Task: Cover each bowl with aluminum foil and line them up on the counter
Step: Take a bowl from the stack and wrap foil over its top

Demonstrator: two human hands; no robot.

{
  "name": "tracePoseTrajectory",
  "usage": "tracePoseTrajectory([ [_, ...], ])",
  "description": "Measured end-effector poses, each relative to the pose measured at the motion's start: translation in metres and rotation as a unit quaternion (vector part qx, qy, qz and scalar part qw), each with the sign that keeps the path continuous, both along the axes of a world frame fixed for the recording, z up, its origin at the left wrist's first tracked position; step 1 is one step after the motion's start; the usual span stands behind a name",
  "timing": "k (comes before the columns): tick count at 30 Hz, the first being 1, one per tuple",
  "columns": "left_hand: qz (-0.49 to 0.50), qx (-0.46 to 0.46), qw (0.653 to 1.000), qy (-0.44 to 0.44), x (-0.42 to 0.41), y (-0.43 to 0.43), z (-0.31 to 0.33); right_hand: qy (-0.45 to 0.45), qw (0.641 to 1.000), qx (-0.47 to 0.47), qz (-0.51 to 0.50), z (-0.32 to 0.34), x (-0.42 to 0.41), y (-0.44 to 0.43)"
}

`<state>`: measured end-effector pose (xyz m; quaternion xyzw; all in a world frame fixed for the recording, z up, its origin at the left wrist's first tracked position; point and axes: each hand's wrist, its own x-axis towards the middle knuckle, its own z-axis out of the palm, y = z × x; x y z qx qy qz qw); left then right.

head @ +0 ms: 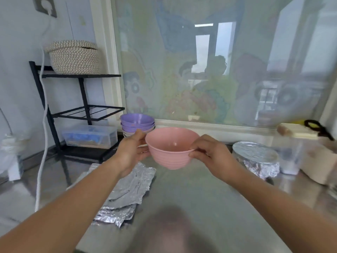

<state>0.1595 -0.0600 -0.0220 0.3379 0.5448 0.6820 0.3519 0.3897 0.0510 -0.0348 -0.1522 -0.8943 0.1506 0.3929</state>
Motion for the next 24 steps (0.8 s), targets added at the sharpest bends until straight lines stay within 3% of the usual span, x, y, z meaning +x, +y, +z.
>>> tracePoseTrajectory([
  [5, -0.046, -0.019, 0.999, -0.01, 0.066, -0.007, -0.043, -0.045, 0.999, -0.013, -0.006, -0.037, 0.081, -0.022],
  [12, -0.091, -0.048, 0.994, -0.039, 0.127, -0.012, -0.077, -0.028, 0.997, -0.065, -0.009, -0.071, 0.153, -0.032],
  [24, -0.119, -0.073, 0.99, -0.012, 0.134, -0.012, -0.096, -0.041, 0.976, -0.199, -0.085, -0.084, 0.171, -0.039],
])
